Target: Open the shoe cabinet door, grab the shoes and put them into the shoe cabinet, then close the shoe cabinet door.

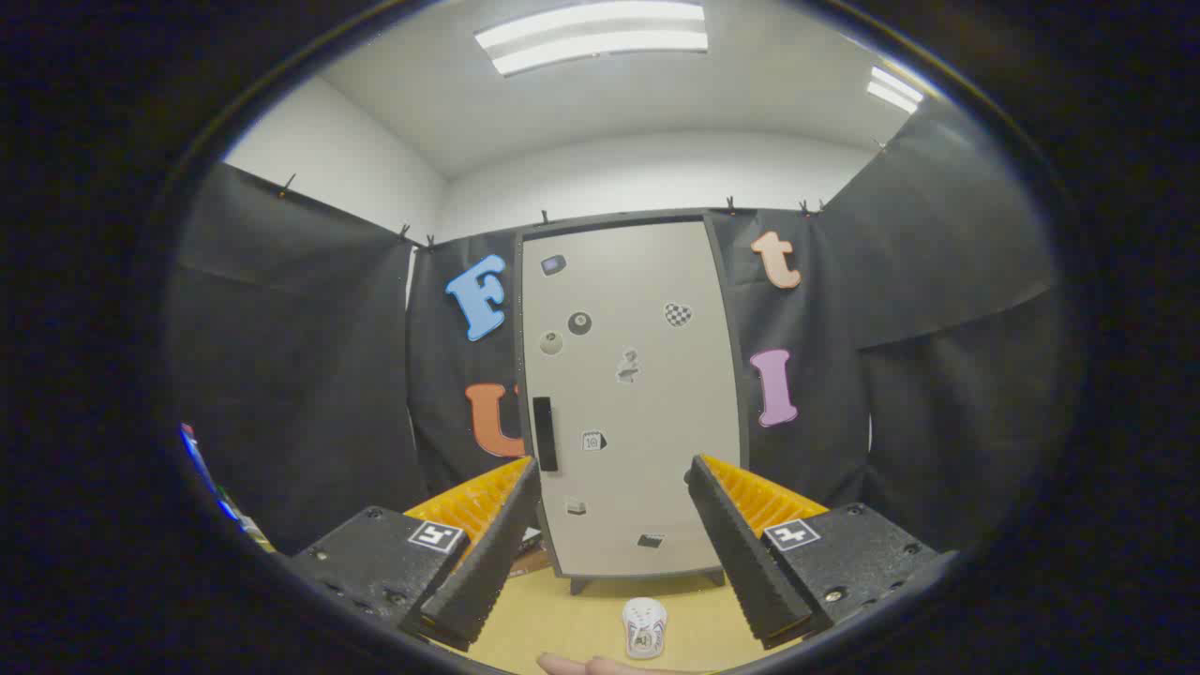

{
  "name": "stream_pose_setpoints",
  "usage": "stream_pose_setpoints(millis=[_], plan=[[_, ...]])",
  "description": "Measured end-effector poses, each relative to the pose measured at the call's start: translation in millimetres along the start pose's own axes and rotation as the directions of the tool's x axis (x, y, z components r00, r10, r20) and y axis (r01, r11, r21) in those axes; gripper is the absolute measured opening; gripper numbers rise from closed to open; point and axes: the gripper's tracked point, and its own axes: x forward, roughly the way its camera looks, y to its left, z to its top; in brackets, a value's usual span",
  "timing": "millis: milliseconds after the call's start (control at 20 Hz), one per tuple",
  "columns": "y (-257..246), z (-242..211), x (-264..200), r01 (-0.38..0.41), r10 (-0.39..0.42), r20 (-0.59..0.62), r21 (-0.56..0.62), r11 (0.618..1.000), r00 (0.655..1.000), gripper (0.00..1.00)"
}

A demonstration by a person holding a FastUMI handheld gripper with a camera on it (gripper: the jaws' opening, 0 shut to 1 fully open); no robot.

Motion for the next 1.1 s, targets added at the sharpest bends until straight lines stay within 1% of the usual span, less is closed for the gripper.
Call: stream_pose_setpoints(millis=[350, 750, 850, 900, 1000, 1100], plan=[[9, -5, 3, 0.000, 0.000, -0.013, -0.016, 1.000, 1.000, 1.00], [24, 1, 3, -0.032, 0.032, 0.001, -0.028, 0.999, 0.999, 1.00], [34, 1, 12, -0.046, 0.047, 0.008, -0.043, 0.998, 0.999, 1.00], [34, -1, 18, -0.041, 0.041, 0.011, -0.054, 0.998, 0.999, 1.00], [45, -2, 34, -0.047, 0.048, 0.020, -0.059, 0.997, 0.999, 1.00], [55, -12, 54, -0.059, 0.059, 0.003, -0.058, 0.997, 0.998, 1.00]])
